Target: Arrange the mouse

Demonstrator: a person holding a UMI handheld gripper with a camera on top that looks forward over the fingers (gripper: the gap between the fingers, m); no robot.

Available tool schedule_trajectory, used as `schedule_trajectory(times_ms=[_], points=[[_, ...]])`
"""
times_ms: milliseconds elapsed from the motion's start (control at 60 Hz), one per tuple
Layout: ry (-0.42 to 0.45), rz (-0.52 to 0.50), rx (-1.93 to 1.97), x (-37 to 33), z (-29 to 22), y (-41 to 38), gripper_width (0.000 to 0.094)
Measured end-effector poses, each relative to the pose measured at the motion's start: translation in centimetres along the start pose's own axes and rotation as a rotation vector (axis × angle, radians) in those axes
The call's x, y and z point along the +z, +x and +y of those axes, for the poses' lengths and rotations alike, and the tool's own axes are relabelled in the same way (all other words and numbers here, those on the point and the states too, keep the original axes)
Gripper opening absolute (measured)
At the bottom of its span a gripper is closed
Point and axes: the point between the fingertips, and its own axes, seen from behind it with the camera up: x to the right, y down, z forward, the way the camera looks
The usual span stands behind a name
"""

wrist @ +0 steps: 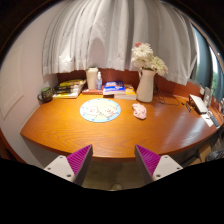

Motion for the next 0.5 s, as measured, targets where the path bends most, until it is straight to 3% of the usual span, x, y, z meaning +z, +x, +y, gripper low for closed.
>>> schedule_trajectory(times_ms=[217, 500], points=[[-0.070, 0.057, 0.023, 7.6, 1.3, 7.3, 0.0842], [-0.087, 0.031, 0.041, 19.0, -4.4, 11.8, 0.0843]])
